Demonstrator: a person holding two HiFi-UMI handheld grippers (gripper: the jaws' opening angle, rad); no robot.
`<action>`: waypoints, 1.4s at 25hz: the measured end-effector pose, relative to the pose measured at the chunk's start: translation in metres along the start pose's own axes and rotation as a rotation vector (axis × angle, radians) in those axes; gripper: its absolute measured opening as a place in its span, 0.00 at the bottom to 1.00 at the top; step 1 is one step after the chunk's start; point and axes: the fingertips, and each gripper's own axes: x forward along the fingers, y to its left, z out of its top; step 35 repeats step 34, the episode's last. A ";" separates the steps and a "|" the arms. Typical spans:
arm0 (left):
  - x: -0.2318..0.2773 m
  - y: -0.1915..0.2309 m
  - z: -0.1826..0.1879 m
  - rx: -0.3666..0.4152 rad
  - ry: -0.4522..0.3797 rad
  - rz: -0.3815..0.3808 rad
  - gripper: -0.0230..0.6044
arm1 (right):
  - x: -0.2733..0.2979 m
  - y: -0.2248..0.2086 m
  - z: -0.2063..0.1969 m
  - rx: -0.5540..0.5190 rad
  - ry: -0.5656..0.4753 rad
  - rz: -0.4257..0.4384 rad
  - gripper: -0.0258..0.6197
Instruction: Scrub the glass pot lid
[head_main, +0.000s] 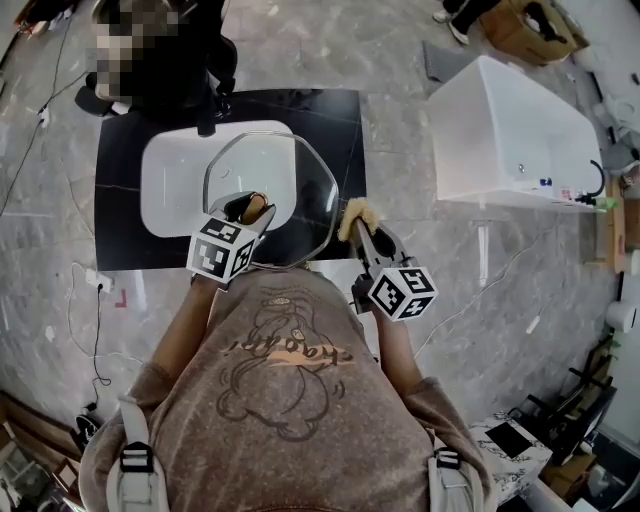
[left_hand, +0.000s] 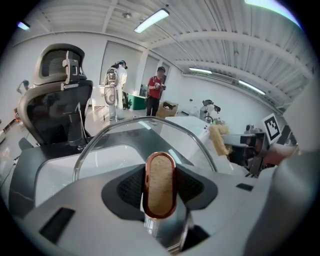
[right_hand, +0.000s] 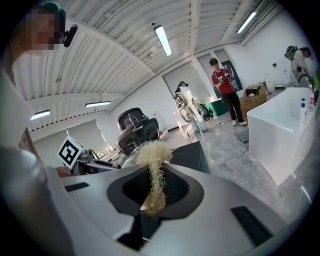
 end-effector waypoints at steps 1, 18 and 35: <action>-0.006 0.002 0.000 -0.017 -0.021 0.012 0.33 | -0.001 0.001 0.002 -0.009 -0.009 -0.006 0.12; -0.029 0.021 0.007 -0.091 -0.096 0.067 0.33 | 0.027 0.006 -0.001 -0.080 0.040 0.010 0.12; -0.041 0.025 0.004 -0.108 -0.095 0.089 0.33 | 0.035 0.009 -0.002 -0.110 0.075 0.031 0.12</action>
